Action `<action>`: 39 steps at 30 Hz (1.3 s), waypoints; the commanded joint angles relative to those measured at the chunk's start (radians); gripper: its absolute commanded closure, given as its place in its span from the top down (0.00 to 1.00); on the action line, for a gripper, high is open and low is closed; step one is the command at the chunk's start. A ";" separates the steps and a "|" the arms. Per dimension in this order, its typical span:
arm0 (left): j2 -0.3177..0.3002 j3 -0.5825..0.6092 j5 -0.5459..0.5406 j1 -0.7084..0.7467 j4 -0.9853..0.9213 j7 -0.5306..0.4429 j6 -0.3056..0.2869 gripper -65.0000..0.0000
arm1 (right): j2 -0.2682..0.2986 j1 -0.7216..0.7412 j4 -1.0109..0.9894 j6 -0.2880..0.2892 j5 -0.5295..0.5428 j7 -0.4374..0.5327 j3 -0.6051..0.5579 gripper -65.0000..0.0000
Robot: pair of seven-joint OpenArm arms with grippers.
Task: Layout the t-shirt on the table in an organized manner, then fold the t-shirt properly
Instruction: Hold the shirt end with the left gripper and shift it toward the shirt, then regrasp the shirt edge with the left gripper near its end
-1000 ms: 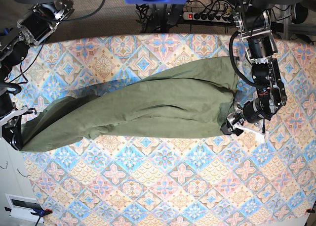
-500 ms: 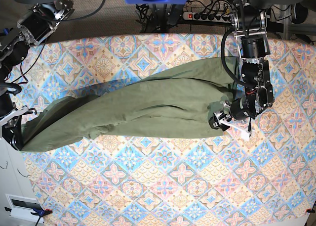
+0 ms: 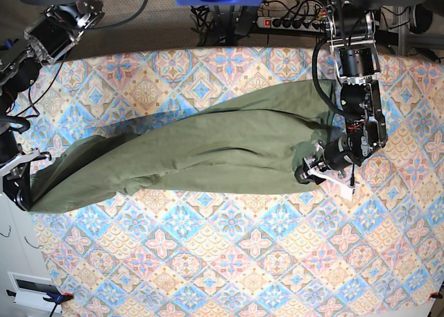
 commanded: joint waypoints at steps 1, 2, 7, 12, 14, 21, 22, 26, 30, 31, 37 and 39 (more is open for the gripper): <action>-0.008 -0.002 -0.015 -0.010 0.023 -0.009 -0.007 0.38 | 0.022 0.017 0.014 -0.004 0.016 0.030 0.004 0.01; -0.008 -0.002 -0.015 -0.010 0.026 -0.009 -0.007 0.38 | 0.022 0.017 0.014 -0.004 0.014 0.030 0.004 0.01; -0.007 -0.002 -0.015 0.006 0.029 -0.009 -0.007 0.38 | 0.022 0.017 0.014 -0.004 0.014 0.030 0.004 0.01; -0.007 -0.002 -0.017 0.027 0.080 -0.009 -0.007 0.38 | 0.022 0.018 0.014 -0.004 0.014 0.030 0.004 0.01; -0.007 -0.002 -0.015 0.027 0.079 -0.009 -0.007 0.38 | 0.022 0.018 0.014 -0.004 0.014 0.030 0.004 0.01; 0.002 0.011 -0.015 0.026 0.079 -0.009 -0.064 0.22 | 0.022 0.018 0.014 -0.004 0.011 0.033 -0.018 0.01; 0.005 0.011 -0.015 0.026 0.079 -0.009 -0.069 0.12 | 0.022 0.018 0.014 -0.004 0.011 0.033 -0.024 0.01; 0.007 0.011 -0.015 0.026 0.079 -0.009 -0.064 0.00 | 0.020 0.018 0.014 -0.004 0.011 0.035 -0.029 0.01; 0.007 0.011 -0.015 0.026 0.079 -0.015 -0.064 0.00 | 0.020 0.018 0.014 -0.004 0.011 0.035 -0.029 0.01; 0.007 0.011 -0.015 0.024 0.079 -0.015 -0.064 0.00 | 0.020 0.018 0.014 -0.004 0.011 0.035 -0.029 0.01; 0.007 0.005 -0.017 0.024 0.085 -0.011 -0.067 0.00 | 0.020 0.022 0.014 -0.004 0.011 0.035 -0.029 0.01; 0.007 0.005 -0.017 0.024 0.085 -0.011 -0.067 0.00 | 0.020 0.022 0.014 -0.004 0.011 0.035 -0.029 0.01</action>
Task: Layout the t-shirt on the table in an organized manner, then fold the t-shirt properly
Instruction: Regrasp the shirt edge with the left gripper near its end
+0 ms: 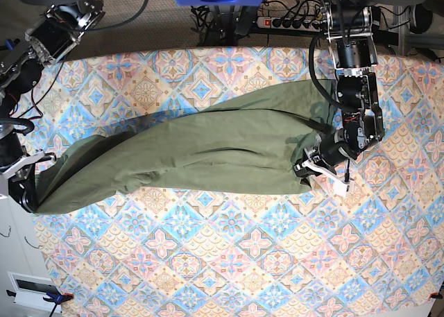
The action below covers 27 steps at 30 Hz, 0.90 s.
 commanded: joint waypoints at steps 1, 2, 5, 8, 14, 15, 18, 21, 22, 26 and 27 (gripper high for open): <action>-0.007 -0.004 -0.017 -0.022 0.022 -0.011 -0.010 0.00 | 0.023 0.018 0.014 -0.004 0.015 0.032 0.005 0.01; -0.007 -0.004 -0.017 -0.022 0.022 -0.010 -0.010 0.00 | 0.023 0.018 0.014 -0.004 0.013 0.032 0.005 0.01; -0.007 -0.003 -0.017 -0.024 0.022 -0.010 -0.010 0.02 | 0.023 0.018 0.014 -0.004 0.013 0.032 0.005 0.01; -0.007 -0.004 -0.017 -0.024 0.022 -0.008 -0.008 0.05 | 0.023 0.019 0.014 -0.004 0.013 0.032 0.005 0.01; -0.007 -0.006 -0.019 -0.027 0.022 0.035 -0.007 0.13 | 0.023 0.019 0.014 -0.004 0.013 0.034 0.005 0.01; -0.007 -0.006 -0.019 -0.027 0.024 0.033 -0.007 0.13 | 0.023 0.019 0.014 -0.004 0.013 0.034 0.005 0.01; -0.007 -0.006 -0.019 -0.027 0.024 0.035 -0.007 0.13 | 0.023 0.019 0.014 -0.004 0.013 0.034 0.005 0.01; -0.007 -0.006 -0.034 -0.021 0.062 0.036 -0.007 0.13 | 0.023 0.019 0.014 -0.004 0.013 0.034 0.005 0.01; -0.007 -0.006 -0.040 -0.019 0.087 0.036 -0.007 0.13 | 0.023 0.019 0.014 -0.004 0.013 0.034 0.005 0.01; -0.010 -0.006 -0.043 0.006 0.126 0.038 -0.007 0.13 | 0.023 0.019 0.013 -0.004 0.013 0.034 0.005 0.01; -0.010 -0.006 -0.043 0.007 0.126 0.038 -0.007 0.13 | 0.023 0.019 0.013 -0.004 0.013 0.034 0.005 0.01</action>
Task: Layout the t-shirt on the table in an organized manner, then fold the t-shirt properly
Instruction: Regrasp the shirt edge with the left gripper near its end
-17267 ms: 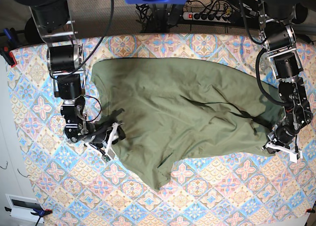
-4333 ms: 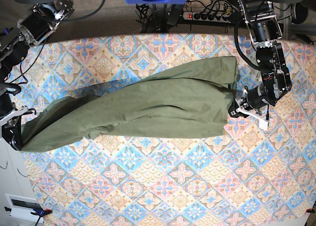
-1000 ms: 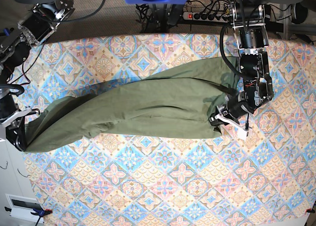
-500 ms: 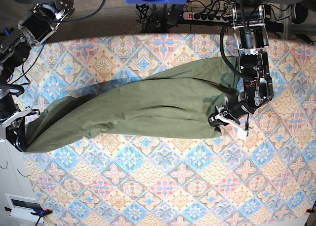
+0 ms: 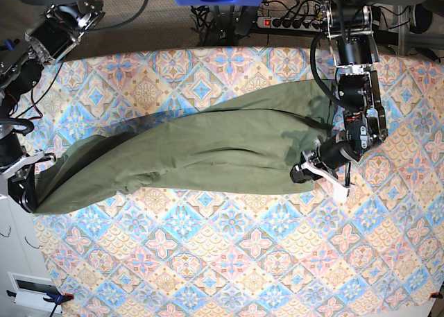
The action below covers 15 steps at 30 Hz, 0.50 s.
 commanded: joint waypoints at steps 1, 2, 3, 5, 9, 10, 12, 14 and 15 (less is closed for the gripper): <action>-0.010 -0.004 -0.015 -0.013 0.014 -0.008 -0.006 0.13 | 0.023 0.019 0.013 -0.004 0.014 0.033 0.005 0.01; -0.010 -0.004 -0.015 -0.013 0.004 -0.009 -0.006 0.13 | 0.023 0.019 0.013 -0.004 0.014 0.033 0.005 0.01; -0.010 -0.004 -0.015 -0.014 -0.010 -0.011 -0.006 0.13 | 0.023 0.019 0.013 -0.004 0.014 0.033 0.005 0.01; -0.010 -0.004 -0.015 -0.019 -0.037 -0.012 -0.006 0.13 | 0.023 0.019 0.013 -0.004 0.014 0.033 0.005 0.01; -0.010 -0.033 -0.021 -0.020 -0.049 -0.014 -0.006 0.13 | 0.023 0.019 0.013 -0.004 0.014 0.033 0.005 0.01; -0.010 -0.048 -0.021 -0.020 -0.049 -0.014 -0.006 0.13 | 0.023 0.019 0.013 -0.004 0.014 0.033 0.005 0.01; -0.013 -0.091 -0.016 -0.020 -0.049 -0.014 -0.006 0.13 | 0.023 0.019 0.013 -0.004 0.014 0.033 0.005 0.01; -0.013 -0.154 -0.012 -0.022 -0.057 -0.015 -0.005 0.14 | 0.023 0.019 0.013 -0.004 0.014 0.033 0.005 0.01; -0.013 -0.175 -0.004 -0.023 -0.057 -0.015 -0.005 0.14 | 0.023 0.019 0.013 -0.004 0.014 0.033 0.005 0.01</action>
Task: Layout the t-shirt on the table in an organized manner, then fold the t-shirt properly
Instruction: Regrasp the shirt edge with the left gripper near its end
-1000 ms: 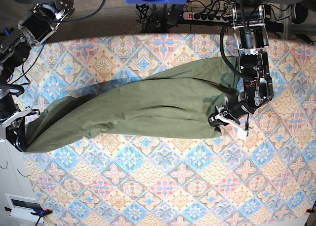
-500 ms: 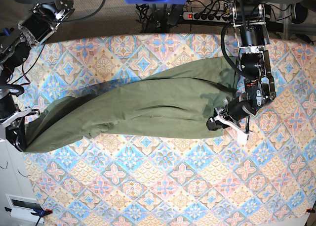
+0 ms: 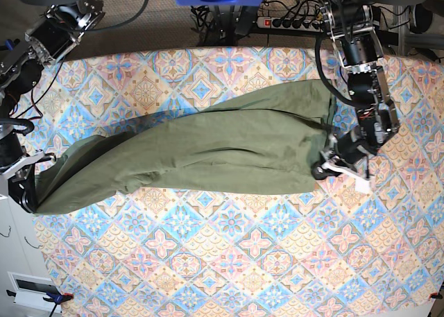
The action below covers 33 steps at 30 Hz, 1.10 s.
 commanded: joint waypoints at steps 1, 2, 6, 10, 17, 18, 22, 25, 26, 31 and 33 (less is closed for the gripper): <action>-0.010 -0.009 0.003 -0.032 0.012 -0.007 -0.006 0.14 | 0.023 0.018 0.013 -0.004 0.018 0.033 0.005 0.01; -0.010 -0.009 0.025 -0.042 0.012 -0.007 -0.006 0.14 | 0.023 0.018 0.013 -0.004 0.018 0.033 0.003 0.01; -0.010 -0.014 0.103 -0.069 -0.055 -0.007 -0.006 0.15 | 0.023 0.018 0.013 -0.004 0.018 0.033 0.003 0.01; -0.010 -0.013 0.108 -0.091 -0.144 -0.007 -0.006 0.26 | 0.023 0.017 0.013 -0.004 0.019 0.033 0.003 0.01; -0.005 -0.006 0.108 -0.091 -0.144 -0.012 -0.009 0.37 | 0.023 0.014 0.014 -0.004 0.019 0.033 0.005 0.01; -0.005 -0.006 0.108 -0.091 -0.144 -0.009 -0.011 0.37 | 0.023 0.014 0.014 -0.004 0.019 0.033 0.005 0.01; -0.004 0.041 0.095 -0.086 -0.143 -0.009 -0.014 0.35 | 0.023 0.014 0.014 -0.004 0.019 0.033 0.005 0.01; -0.005 0.067 0.057 -0.084 -0.143 -0.010 -0.014 0.24 | 0.023 0.017 0.014 -0.004 0.019 0.033 0.003 0.01; -0.005 0.069 0.046 -0.084 -0.143 -0.010 -0.014 0.19 | 0.023 0.017 0.014 -0.004 0.019 0.033 0.003 0.01; -0.005 0.069 0.022 -0.084 -0.141 -0.006 -0.014 0.00 | 0.023 0.018 0.014 -0.004 0.019 0.033 0.003 0.01; -0.005 0.069 0.020 -0.084 -0.135 -0.006 -0.014 0.00 | 0.023 0.018 0.014 -0.004 0.019 0.033 0.003 0.01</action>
